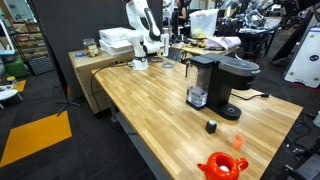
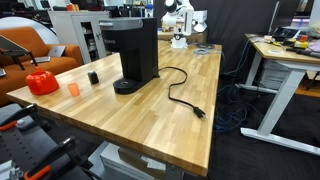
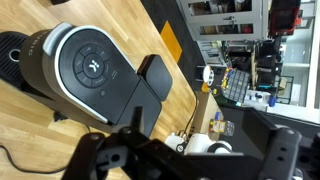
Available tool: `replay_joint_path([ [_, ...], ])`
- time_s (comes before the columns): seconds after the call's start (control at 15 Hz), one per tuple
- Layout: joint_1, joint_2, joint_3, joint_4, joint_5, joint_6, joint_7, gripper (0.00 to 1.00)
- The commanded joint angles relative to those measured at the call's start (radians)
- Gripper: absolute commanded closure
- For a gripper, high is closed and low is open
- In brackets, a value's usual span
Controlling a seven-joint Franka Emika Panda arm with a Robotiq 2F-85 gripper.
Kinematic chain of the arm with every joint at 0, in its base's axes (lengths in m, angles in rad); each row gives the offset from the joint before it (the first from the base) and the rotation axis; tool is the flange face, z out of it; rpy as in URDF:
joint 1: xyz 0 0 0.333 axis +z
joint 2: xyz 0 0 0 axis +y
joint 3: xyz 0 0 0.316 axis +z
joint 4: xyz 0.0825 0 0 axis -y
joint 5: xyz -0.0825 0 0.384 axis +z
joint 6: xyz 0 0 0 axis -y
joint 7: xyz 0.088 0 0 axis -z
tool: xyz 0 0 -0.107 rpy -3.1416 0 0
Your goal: Open the lid of the object
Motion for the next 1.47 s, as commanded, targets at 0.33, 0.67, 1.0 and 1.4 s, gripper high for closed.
replay_joint_path([
  [0.33,-0.034,0.005,0.033,0.004,0.005,-0.004,0.004,0.00],
  [0.67,-0.039,-0.006,0.087,-0.007,0.019,0.135,0.177,0.00],
  [1.0,-0.030,-0.027,0.148,-0.043,0.035,0.252,0.362,0.00],
  [1.4,-0.022,-0.018,0.154,-0.043,0.010,0.296,0.389,0.00],
])
